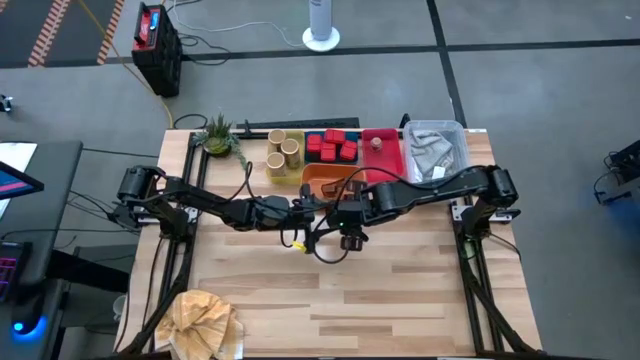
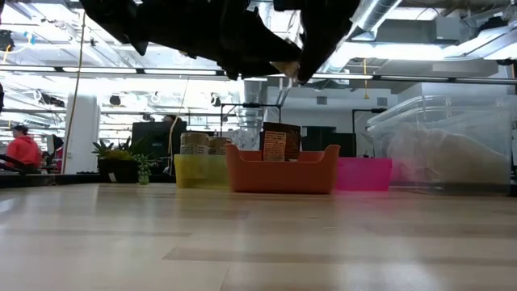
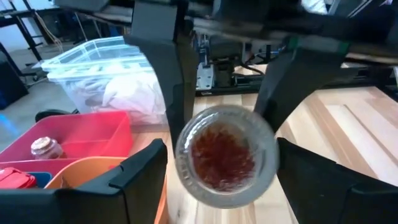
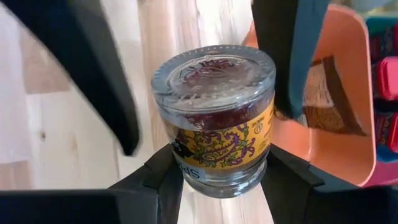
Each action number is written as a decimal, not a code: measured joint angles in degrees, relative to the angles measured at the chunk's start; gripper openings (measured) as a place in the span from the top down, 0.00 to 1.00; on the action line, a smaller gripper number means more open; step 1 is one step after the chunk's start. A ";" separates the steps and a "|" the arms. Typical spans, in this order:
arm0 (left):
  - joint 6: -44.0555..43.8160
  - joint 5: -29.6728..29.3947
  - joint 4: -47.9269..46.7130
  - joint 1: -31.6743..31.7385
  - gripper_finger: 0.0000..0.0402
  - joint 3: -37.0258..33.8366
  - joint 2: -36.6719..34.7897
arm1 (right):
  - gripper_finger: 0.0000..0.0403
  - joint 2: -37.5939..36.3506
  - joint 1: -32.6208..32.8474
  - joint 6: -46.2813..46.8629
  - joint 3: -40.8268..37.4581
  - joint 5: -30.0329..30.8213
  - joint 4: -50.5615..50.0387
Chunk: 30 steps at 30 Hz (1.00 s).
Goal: Sort spices by type
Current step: Put the right brown seasoning bottle into the pink bin
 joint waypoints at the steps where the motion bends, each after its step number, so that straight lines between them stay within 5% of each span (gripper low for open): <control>1: 0.15 0.00 0.02 0.00 0.31 0.00 0.00 | 0.50 0.00 0.00 0.00 0.39 -0.03 -0.22; 14: 0.51 0.00 0.56 0.00 0.53 0.00 0.00 | 0.49 0.26 0.07 0.03 0.90 -0.74 -1.41; 24: -0.99 0.00 1.40 0.16 0.54 -0.94 0.00 | 0.30 -0.32 0.12 -0.58 0.90 -1.07 -6.61; 30: -5.01 0.48 12.35 2.23 0.54 -7.51 0.00 | 0.27 -4.79 2.64 -1.89 0.36 2.74 -7.15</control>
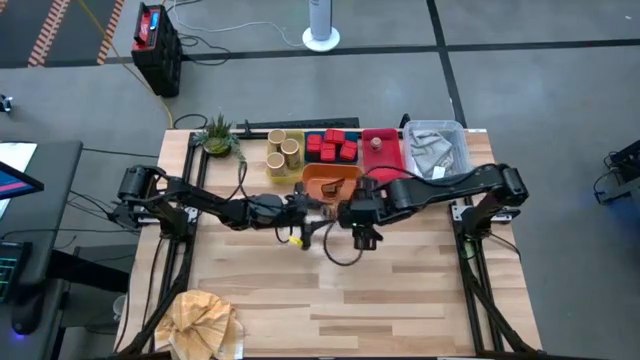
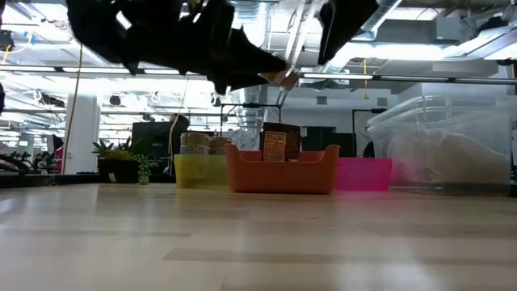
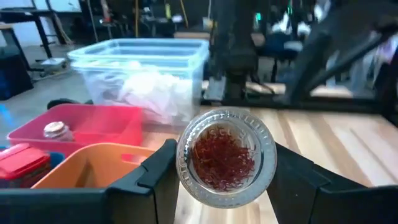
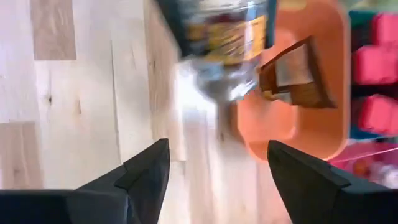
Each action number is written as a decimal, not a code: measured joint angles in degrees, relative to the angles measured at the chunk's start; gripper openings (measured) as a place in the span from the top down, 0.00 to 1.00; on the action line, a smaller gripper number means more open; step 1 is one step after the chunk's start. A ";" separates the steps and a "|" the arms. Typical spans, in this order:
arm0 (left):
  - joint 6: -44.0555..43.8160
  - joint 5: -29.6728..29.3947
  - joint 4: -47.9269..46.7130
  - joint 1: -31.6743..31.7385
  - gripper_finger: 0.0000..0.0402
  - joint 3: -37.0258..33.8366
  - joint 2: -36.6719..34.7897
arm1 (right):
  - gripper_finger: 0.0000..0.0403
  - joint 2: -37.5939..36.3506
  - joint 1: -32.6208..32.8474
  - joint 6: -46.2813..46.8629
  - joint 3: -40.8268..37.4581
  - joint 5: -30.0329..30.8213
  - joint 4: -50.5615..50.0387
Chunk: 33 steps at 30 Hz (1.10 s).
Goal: Sort spices by type
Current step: Put the right brown seasoning bottle into the pink bin
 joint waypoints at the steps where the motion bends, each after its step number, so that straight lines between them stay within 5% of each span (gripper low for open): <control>1: -0.82 0.52 2.56 0.50 0.54 -1.35 0.00 | 0.27 -0.80 0.77 -0.63 -0.93 2.14 0.95; 6: -5.99 3.98 13.92 2.89 0.54 -6.82 0.00 | 0.26 -3.51 4.37 -3.08 -7.78 13.62 11.44; 10: -9.21 6.92 18.55 3.88 0.54 -8.10 0.00 | 0.26 -3.65 5.45 -7.68 -11.90 16.49 22.10; 18: -17.54 15.39 26.28 5.64 0.54 -7.73 -0.02 | 0.26 -3.90 7.42 -19.21 -12.97 27.79 30.87; 25: -24.20 16.57 32.21 6.82 0.54 -7.71 -0.04 | 0.26 -3.95 10.99 -28.81 -12.94 36.55 38.39; 33: -28.67 19.88 39.79 6.80 0.54 -7.66 -0.04 | 0.26 -3.91 11.14 -41.76 -12.94 37.98 51.54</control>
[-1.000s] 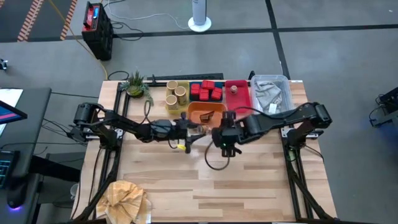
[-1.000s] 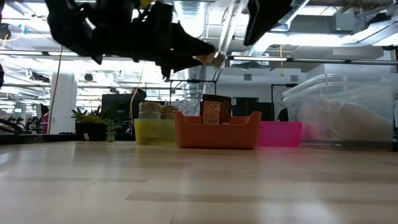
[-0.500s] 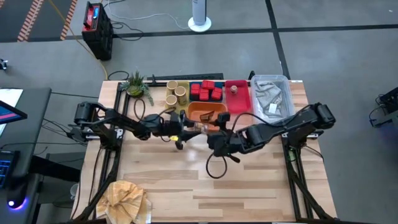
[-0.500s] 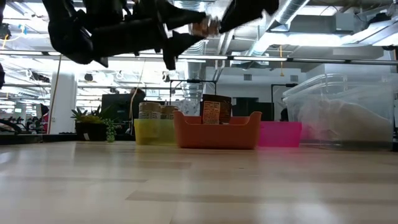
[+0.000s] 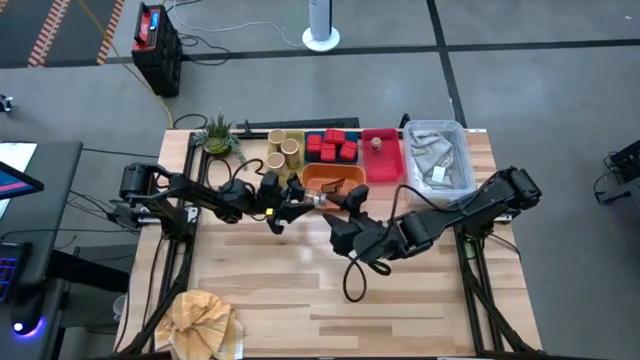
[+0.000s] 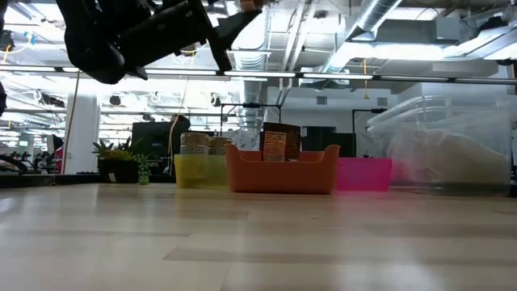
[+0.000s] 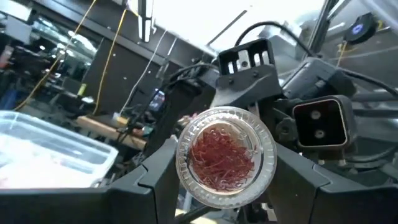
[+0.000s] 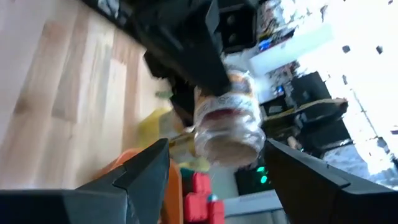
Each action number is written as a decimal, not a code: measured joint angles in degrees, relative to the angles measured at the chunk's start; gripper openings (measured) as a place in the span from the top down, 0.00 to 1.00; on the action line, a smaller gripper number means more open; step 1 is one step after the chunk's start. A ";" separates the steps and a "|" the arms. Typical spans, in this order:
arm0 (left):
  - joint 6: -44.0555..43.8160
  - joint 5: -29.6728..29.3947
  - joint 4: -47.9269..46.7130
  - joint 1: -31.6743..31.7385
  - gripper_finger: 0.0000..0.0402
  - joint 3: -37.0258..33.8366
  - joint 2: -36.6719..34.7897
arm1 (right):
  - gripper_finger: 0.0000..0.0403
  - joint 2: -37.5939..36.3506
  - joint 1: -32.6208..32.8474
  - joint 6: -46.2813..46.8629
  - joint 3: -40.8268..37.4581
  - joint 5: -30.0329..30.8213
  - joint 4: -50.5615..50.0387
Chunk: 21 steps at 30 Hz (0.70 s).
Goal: Sort spices by type
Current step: Put the right brown seasoning bottle into the pink bin
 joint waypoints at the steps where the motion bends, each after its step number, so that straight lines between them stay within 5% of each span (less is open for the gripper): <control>1: -0.23 0.19 0.52 0.00 0.54 0.00 0.00 | 0.26 0.00 0.00 -1.83 0.00 -0.08 1.77; 7: -0.46 1.62 0.91 0.00 0.54 0.09 0.00 | 0.26 0.02 -0.46 -9.02 0.02 -4.66 10.72; 21: 0.15 6.11 0.78 -0.55 0.54 3.69 -0.35 | 0.27 0.04 -4.93 -9.21 0.02 -11.23 11.25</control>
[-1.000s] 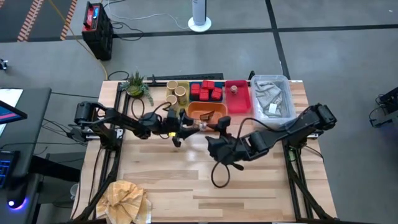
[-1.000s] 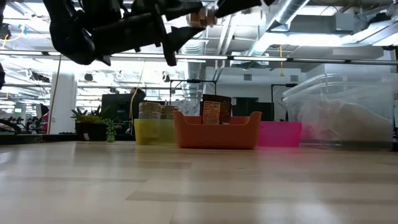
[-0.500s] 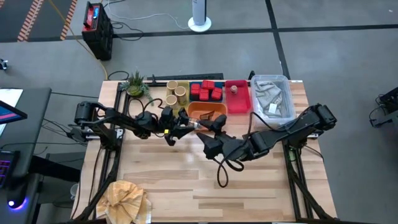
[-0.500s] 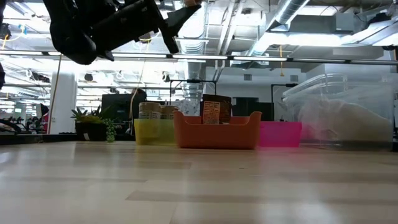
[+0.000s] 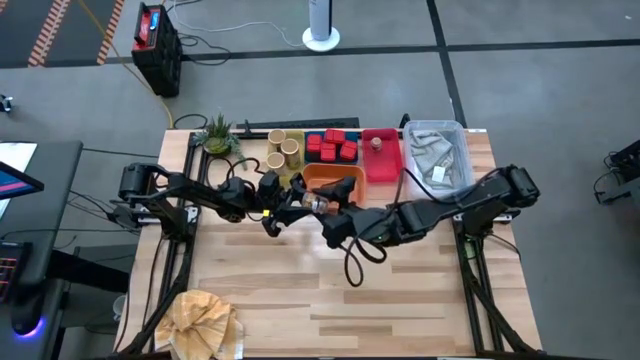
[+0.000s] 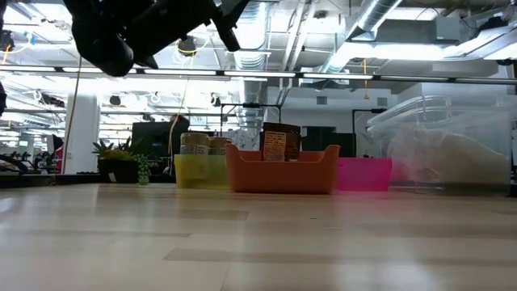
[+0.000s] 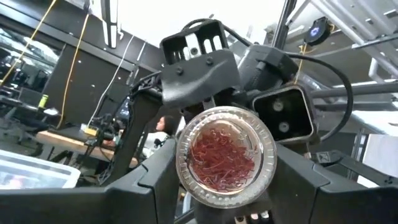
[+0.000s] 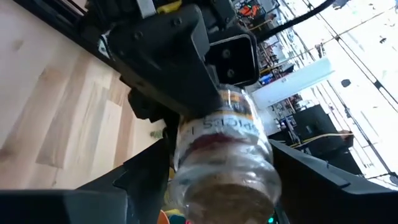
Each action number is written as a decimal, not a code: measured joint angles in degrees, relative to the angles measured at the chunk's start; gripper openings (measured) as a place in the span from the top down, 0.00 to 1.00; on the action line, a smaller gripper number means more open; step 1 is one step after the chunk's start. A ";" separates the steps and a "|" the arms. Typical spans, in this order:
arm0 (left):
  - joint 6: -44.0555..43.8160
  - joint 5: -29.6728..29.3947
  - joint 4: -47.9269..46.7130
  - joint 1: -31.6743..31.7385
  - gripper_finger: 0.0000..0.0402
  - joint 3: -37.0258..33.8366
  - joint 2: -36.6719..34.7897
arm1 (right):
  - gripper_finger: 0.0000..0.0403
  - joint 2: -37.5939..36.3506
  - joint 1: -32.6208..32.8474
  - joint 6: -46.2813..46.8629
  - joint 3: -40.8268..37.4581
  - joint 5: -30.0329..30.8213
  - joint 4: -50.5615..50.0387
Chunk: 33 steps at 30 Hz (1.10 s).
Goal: Sort spices by type
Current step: Put the right brown seasoning bottle into the pink bin
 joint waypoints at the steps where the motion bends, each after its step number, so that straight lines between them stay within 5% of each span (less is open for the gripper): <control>1: 0.00 0.00 -0.01 0.00 0.54 0.00 0.00 | 0.28 0.00 -0.06 -0.08 0.00 -0.13 0.22; 11: 0.92 0.03 -0.18 0.02 0.54 0.00 0.00 | 0.48 0.02 0.57 -1.20 0.02 -0.41 0.43; 15: 1.43 0.08 -2.28 0.04 0.53 0.00 -0.03 | 0.49 0.02 0.40 -0.95 0.02 -0.25 -1.06; 25: 6.80 -1.03 -9.49 1.89 0.17 0.04 -0.97 | 0.49 -0.04 -0.38 3.29 0.02 -0.44 -5.17; 33: 12.50 -1.30 -20.85 2.57 0.11 -1.72 -4.94 | 0.49 -4.28 -2.40 13.03 0.09 0.04 -15.44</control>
